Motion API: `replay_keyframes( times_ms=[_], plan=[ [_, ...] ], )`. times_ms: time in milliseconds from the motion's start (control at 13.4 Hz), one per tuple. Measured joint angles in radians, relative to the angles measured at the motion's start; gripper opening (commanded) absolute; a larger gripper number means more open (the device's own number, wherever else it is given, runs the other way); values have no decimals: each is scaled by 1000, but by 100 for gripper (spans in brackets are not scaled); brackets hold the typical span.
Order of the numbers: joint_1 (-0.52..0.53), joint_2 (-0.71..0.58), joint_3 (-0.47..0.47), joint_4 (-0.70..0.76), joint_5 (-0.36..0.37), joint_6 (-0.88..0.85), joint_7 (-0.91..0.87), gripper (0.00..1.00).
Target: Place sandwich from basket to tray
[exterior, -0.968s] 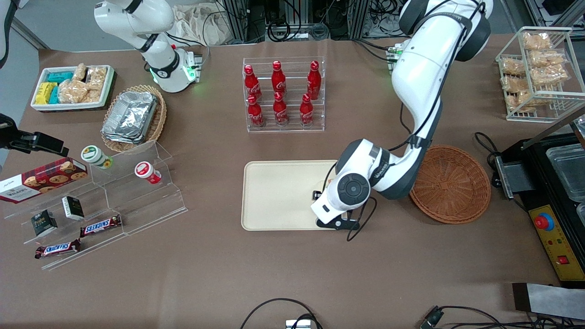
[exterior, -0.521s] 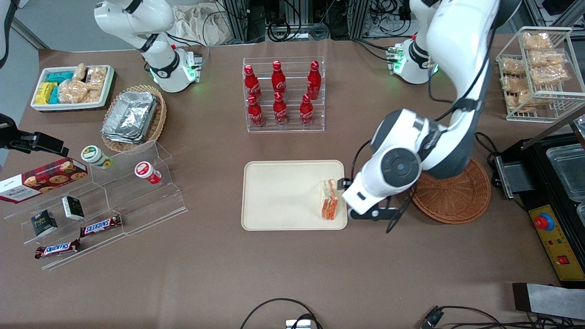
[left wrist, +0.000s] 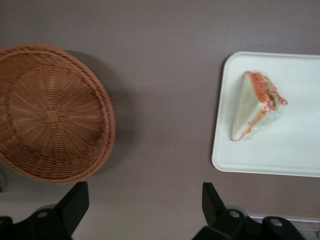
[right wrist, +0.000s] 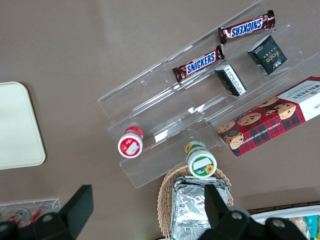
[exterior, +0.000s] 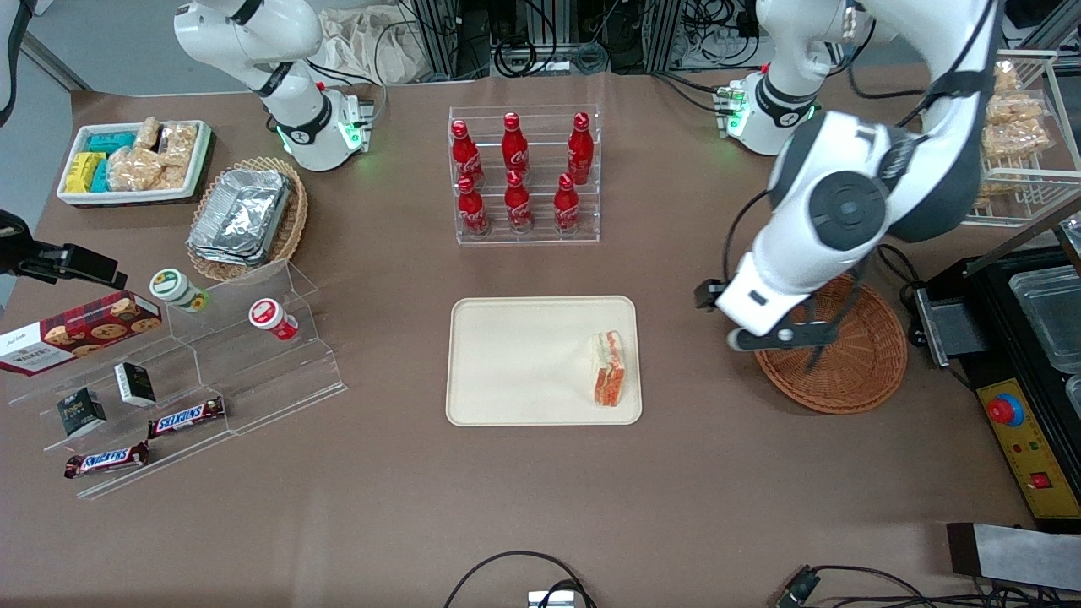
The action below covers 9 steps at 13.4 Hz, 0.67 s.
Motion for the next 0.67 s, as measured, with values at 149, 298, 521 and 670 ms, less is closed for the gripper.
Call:
replay_keyframes(
  times_ms=[149,298,521,670],
  plan=[
    [79,-38,4,-5,0,-34,91,100],
    [160,-56,7,2,0,-94,176,100],
    [259,-47,9,69,0,-138,215,100],
    [315,-16,9,135,-1,-141,228,100]
  ],
)
